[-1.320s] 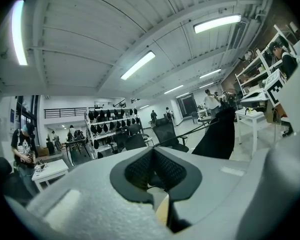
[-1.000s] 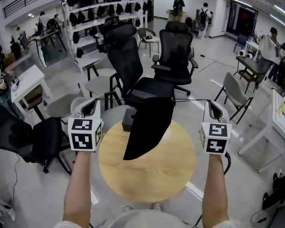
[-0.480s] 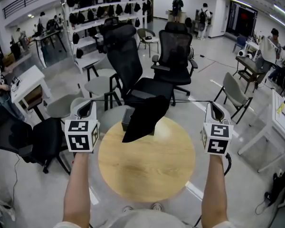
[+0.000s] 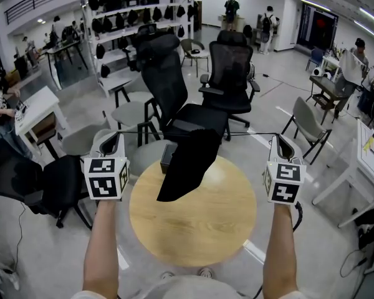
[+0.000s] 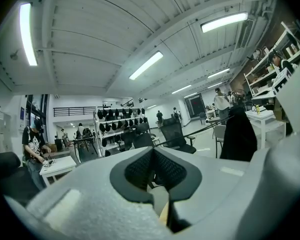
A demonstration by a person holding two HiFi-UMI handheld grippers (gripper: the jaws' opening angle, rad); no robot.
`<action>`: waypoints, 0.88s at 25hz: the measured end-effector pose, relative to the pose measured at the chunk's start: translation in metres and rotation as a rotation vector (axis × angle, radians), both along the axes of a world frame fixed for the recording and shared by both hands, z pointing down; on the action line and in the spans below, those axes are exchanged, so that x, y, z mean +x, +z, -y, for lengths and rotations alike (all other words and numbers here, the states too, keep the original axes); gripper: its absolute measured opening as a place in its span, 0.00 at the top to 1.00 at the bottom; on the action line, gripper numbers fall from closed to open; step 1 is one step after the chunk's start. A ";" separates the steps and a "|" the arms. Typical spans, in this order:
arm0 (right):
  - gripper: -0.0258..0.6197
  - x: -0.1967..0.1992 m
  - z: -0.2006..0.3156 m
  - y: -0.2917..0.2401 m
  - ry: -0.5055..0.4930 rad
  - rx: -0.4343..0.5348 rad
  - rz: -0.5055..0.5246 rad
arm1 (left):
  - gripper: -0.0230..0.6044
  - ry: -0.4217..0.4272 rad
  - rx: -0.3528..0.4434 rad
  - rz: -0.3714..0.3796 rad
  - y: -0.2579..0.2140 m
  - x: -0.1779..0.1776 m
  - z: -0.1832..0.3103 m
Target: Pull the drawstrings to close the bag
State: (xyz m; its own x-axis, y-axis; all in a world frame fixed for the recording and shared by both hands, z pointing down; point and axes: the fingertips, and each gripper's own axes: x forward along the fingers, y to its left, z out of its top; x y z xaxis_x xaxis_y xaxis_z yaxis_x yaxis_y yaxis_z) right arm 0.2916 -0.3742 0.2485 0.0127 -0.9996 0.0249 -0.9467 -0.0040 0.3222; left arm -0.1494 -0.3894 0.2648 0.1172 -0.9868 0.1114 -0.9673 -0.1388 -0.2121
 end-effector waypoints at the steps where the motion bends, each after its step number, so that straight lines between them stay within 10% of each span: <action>1: 0.95 -0.001 0.000 -0.001 -0.002 0.004 0.011 | 0.95 -0.004 0.002 0.001 0.000 0.000 0.000; 22: 0.95 -0.003 -0.002 -0.008 -0.008 0.043 0.030 | 0.95 -0.012 0.002 0.002 0.006 -0.001 -0.001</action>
